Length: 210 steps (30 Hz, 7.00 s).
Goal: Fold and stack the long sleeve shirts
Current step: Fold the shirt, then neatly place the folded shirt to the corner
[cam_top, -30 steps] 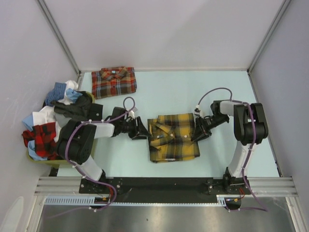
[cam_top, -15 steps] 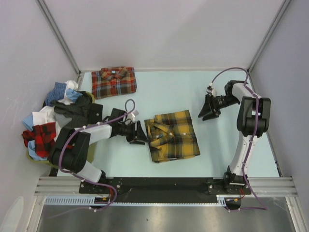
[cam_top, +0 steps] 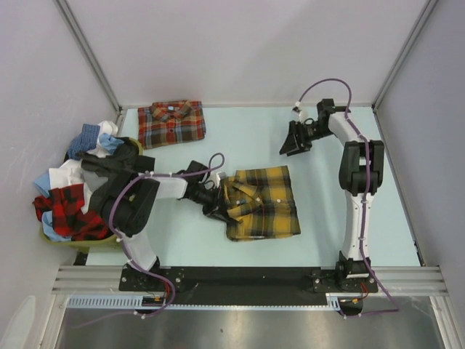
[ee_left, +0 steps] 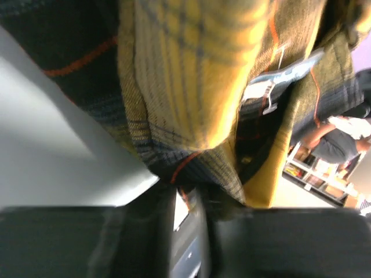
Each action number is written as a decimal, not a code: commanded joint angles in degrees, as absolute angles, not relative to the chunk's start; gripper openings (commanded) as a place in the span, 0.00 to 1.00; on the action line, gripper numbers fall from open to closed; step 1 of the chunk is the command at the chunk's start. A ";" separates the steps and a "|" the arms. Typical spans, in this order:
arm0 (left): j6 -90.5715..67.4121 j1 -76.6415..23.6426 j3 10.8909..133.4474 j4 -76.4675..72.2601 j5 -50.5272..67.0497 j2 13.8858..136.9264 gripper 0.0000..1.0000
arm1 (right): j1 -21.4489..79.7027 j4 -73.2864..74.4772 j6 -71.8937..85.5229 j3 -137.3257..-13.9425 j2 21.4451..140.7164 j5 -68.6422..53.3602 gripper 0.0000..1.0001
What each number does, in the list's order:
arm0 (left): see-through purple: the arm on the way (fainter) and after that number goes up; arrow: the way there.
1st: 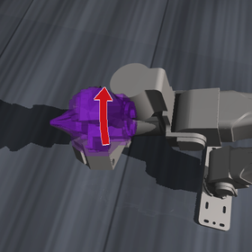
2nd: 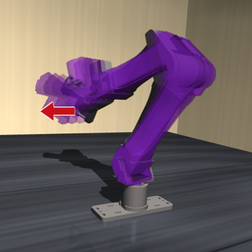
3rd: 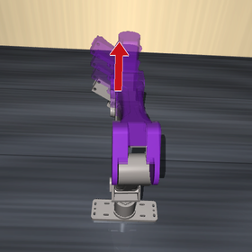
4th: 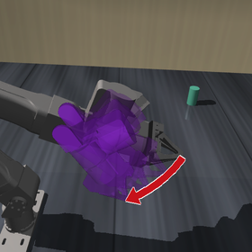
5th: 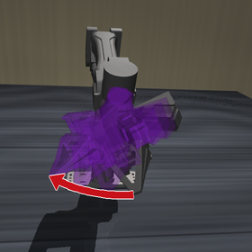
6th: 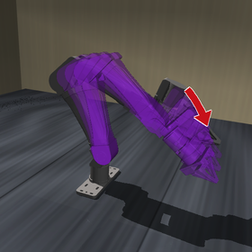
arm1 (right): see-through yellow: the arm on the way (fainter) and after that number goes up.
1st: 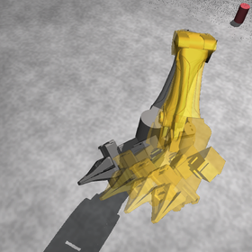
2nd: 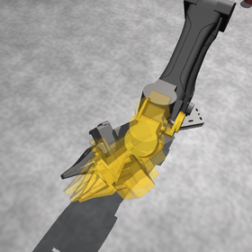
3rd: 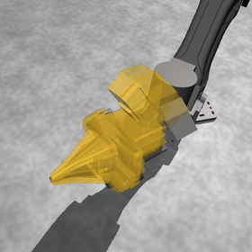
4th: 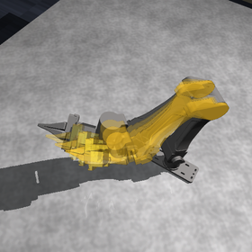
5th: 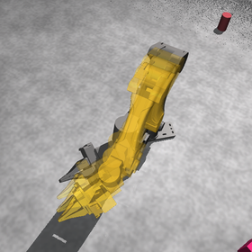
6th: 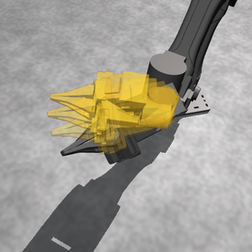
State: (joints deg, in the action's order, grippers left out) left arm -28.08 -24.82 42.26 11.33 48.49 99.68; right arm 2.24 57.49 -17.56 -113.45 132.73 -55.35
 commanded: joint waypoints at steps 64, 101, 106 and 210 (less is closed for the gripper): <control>3.52 -15.12 93.69 31.20 51.68 122.08 0.13 | 6.59 51.75 -21.62 -94.21 121.55 -46.23 0.05; -26.02 -7.47 47.37 7.19 37.01 91.41 0.62 | 39.77 17.43 -39.29 -65.67 92.28 -32.18 0.40; -24.44 -6.15 47.29 9.49 37.35 90.44 0.62 | 49.47 4.42 -41.22 -59.50 95.70 -26.11 0.39; 0.70 -0.62 135.35 25.22 16.43 126.92 0.00 | 26.02 12.13 -21.97 -59.50 86.13 -17.49 1.00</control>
State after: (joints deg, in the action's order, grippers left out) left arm -0.43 -2.83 132.00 31.24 17.98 132.55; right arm 25.91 12.97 -21.26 -59.64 88.71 -18.31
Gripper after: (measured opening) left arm 0.022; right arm 0.994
